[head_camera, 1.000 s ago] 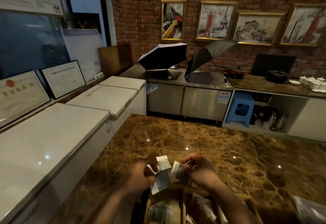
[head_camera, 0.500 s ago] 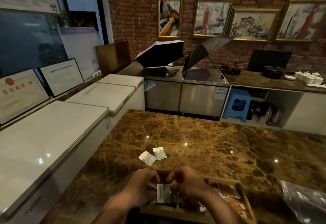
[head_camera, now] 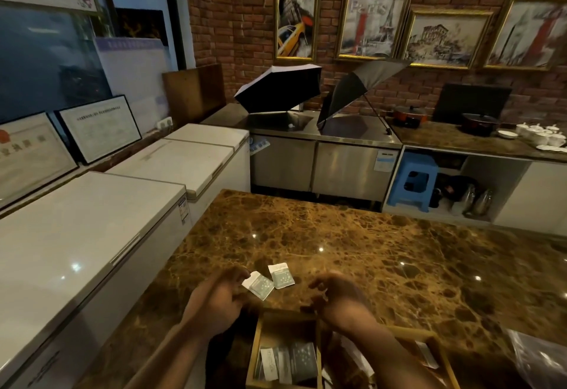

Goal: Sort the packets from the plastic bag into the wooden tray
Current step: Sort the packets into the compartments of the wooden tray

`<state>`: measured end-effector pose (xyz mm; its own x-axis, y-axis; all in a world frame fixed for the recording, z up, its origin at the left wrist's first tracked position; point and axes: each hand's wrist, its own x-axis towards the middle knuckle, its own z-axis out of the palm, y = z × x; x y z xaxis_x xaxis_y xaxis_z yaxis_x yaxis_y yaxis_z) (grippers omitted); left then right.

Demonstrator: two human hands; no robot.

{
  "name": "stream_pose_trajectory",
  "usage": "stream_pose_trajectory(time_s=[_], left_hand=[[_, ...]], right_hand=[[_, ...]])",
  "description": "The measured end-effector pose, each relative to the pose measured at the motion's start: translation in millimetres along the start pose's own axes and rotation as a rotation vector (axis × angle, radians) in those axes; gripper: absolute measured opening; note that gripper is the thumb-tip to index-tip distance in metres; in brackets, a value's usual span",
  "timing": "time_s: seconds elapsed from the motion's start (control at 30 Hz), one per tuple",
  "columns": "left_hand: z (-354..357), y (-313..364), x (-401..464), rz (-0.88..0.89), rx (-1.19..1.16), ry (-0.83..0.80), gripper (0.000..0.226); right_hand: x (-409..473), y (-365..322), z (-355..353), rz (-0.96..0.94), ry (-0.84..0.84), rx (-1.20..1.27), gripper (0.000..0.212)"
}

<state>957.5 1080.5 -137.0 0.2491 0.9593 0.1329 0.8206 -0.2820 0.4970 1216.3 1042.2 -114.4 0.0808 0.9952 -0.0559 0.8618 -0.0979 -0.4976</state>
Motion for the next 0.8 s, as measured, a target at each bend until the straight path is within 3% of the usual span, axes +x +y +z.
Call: stream_pose_trajectory(time_s=[0.17,0.4,0.47,0.63,0.8], left_hand=[[18.1,-18.1,33.7,0.087,0.067,-0.104,0.037],[42.5,-25.6,51.6,0.296,0.208,-0.136,0.048],[41.9,-28.7,54.2,0.320,0.233,-0.114,0.036],[38.0,-33.1,53.4,0.209,0.271,-0.133,0.044],[28.0,-25.3,49.2,0.118,0.209,-0.130,0.030]], right_hand=[[35.3,-8.9,15.5,-0.112,-0.049,-0.109,0.033],[69.4,-21.7,44.1,-0.190,-0.303,-0.241,0.057],[73.5,-24.0,46.5,-0.185,-0.307,-0.290,0.051],[78.5,-15.8,53.4,-0.110,-0.125,-0.255,0.025],[79.2,-10.5,56.8,-0.073,-0.072,-0.223,0.022]])
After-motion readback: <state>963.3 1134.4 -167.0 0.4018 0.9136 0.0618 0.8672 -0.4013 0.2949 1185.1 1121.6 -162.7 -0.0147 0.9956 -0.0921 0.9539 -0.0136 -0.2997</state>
